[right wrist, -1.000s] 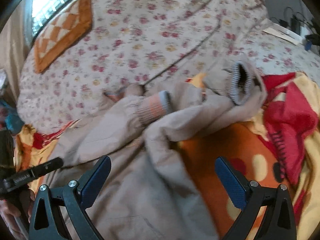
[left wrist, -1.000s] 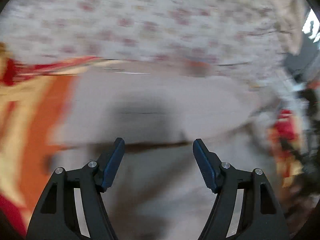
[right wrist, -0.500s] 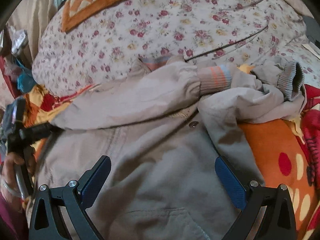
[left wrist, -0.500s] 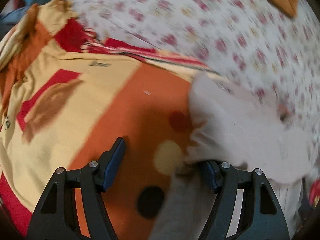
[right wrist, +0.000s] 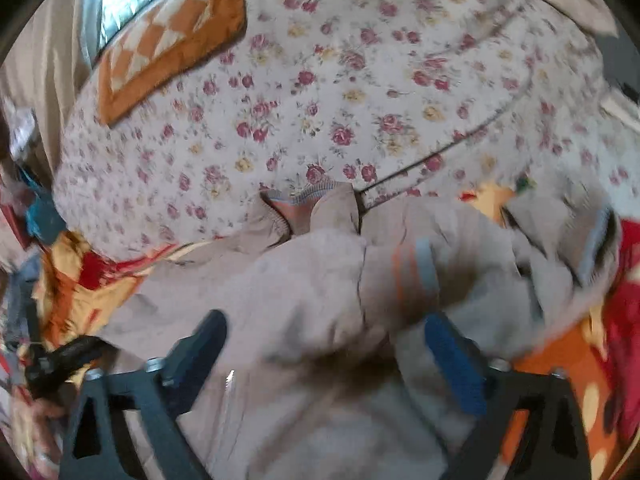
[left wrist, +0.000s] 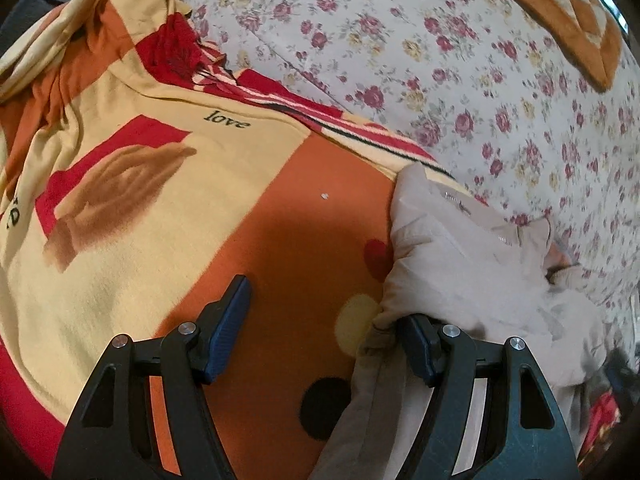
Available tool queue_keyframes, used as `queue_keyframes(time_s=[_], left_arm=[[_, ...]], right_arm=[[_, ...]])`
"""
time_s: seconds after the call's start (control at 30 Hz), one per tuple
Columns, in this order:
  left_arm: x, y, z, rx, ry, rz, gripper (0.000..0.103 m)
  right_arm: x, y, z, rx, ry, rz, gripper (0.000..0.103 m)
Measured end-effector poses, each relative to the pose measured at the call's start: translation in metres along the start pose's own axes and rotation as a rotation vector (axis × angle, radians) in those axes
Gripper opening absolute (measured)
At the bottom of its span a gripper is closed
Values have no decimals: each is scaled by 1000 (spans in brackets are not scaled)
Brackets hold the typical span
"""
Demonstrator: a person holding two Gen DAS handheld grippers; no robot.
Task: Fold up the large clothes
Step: 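Carry the sleeve across the jacket body and open the left tool, then grasp the other grey sleeve cuff with the right tool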
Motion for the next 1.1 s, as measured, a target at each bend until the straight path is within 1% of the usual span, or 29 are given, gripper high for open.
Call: queue_keyframes(time_s=[0.03, 0.1, 0.17, 0.2, 0.23, 0.27, 0.3, 0.33, 0.4, 0.43, 0.5, 0.53, 0.6, 0.63, 0.67, 0.7, 0.77, 0.87, 0.9, 0.93, 1.0, 1.07, 1.1], left_arm=[[0, 2, 3, 11, 5, -6, 71], [-1, 2, 7, 22, 13, -8, 71], [-3, 2, 6, 7, 30, -10, 71], [-3, 1, 5, -9, 47, -17, 71], [-1, 0, 3, -22, 61, -20, 71], [1, 0, 2, -32, 68, -20, 71], [3, -1, 2, -37, 69, -19, 71], [8, -2, 2, -41, 67, -17, 71], [18, -4, 1, -48, 59, -18, 71], [24, -4, 1, -54, 59, -20, 71], [34, -8, 2, -74, 73, -22, 71], [39, -10, 4, -82, 86, -30, 71], [47, -12, 11, -111, 169, -53, 71], [49, -12, 15, -132, 207, -48, 71], [52, -12, 18, -135, 219, -53, 71], [55, -12, 20, -123, 209, -66, 71], [62, -10, 19, -94, 158, -94, 71], [70, -7, 3, -85, 69, -118, 71], [71, -6, -6, -89, 42, -126, 71], [71, -5, -15, -97, 18, -126, 71], [67, -4, -36, -122, -41, -117, 71], [57, -5, -53, -144, -71, -106, 71], [51, -6, -59, -157, -71, -96, 71]], right_arm=[[-13, 1, 0, -5, -15, 29, 69], [-39, -1, -2, -19, -31, 75, 69], [-69, -13, -8, 2, -86, 139, 70], [-83, -18, -8, 30, -106, 147, 70], [-84, -18, -5, 68, -122, 120, 71], [-83, -18, -1, 95, -137, 117, 71], [-79, -19, 2, 121, -150, 135, 71], [-70, -20, 5, 128, -136, 150, 72], [-49, -24, 7, 121, -81, 130, 76], [-41, -27, 4, 125, -81, 117, 81], [-31, -36, -8, 148, -122, 111, 83], [-31, -42, -15, 159, -144, 122, 83], [-37, -59, -32, 158, -184, 177, 83], [-39, -68, -41, 148, -194, 210, 83], [-37, -71, -46, 143, -190, 213, 83], [-29, -73, -47, 142, -176, 196, 83], [-13, -73, -49, 137, -154, 178, 83], [21, -64, -57, 74, -101, 128, 83], [28, -61, -62, 53, -97, 110, 83], [36, -56, -68, 32, -103, 88, 84], [52, -44, -91, -5, -152, 38, 88], [63, -33, -117, -48, -215, -1, 90], [67, -28, -132, -85, -240, -14, 91]])
Point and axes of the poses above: each gripper's, at about its wrist camera, not at the fingertips, and x roughly against the way its jaws point, z to its left, y to its top, the point moved 8 cm from there along -x, roughly the way its jaws point, and after that the axes turned 2 degrees about -x, right-handed, at the moved point
